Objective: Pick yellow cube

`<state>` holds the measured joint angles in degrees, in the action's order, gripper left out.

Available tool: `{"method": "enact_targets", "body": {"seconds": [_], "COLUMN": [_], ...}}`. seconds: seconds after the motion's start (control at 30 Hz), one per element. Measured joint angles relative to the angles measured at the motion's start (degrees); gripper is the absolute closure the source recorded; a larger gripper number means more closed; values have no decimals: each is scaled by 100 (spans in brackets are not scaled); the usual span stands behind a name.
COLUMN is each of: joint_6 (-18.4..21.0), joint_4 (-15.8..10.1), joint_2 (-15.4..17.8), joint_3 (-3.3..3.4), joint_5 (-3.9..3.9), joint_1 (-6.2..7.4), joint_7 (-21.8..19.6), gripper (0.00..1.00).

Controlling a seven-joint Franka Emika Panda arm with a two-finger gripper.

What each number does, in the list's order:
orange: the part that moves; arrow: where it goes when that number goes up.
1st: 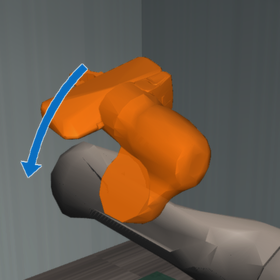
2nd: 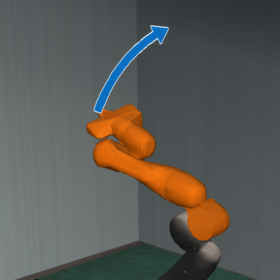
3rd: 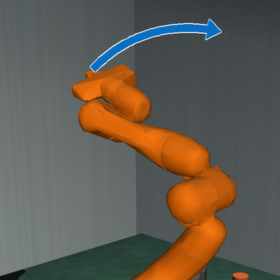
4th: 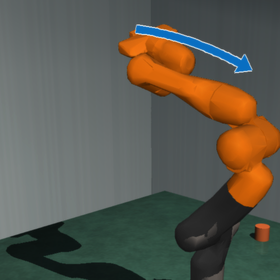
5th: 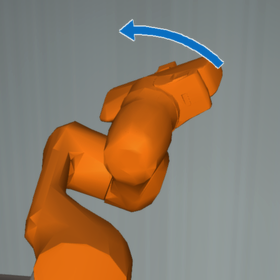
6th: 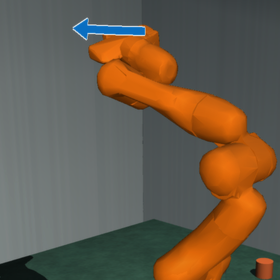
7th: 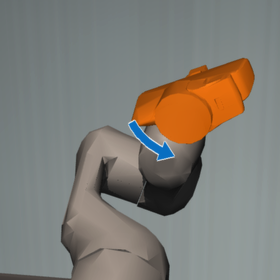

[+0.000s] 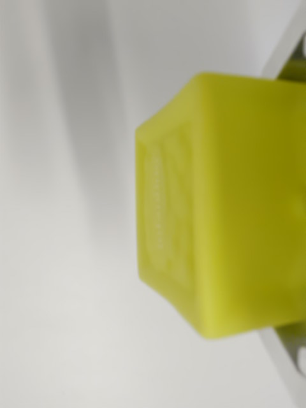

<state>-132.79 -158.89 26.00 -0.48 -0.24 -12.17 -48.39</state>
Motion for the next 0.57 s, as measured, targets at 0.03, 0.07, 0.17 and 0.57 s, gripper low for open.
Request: {"method": "enact_targets", "body": {"seconds": [0.03,0.07,0.17,0.57], "joint_6": [47,96,237,360], "joint_4": [17,36,94,147], "joint_2": [29,60,143,215], "joint_3": [0,0,0,0], "joint_5": [0,0,0,-1], "joint_1": [0,0,0,-2], "joint_7": [0,0,1,2], "gripper": [100,100,100,100]}}
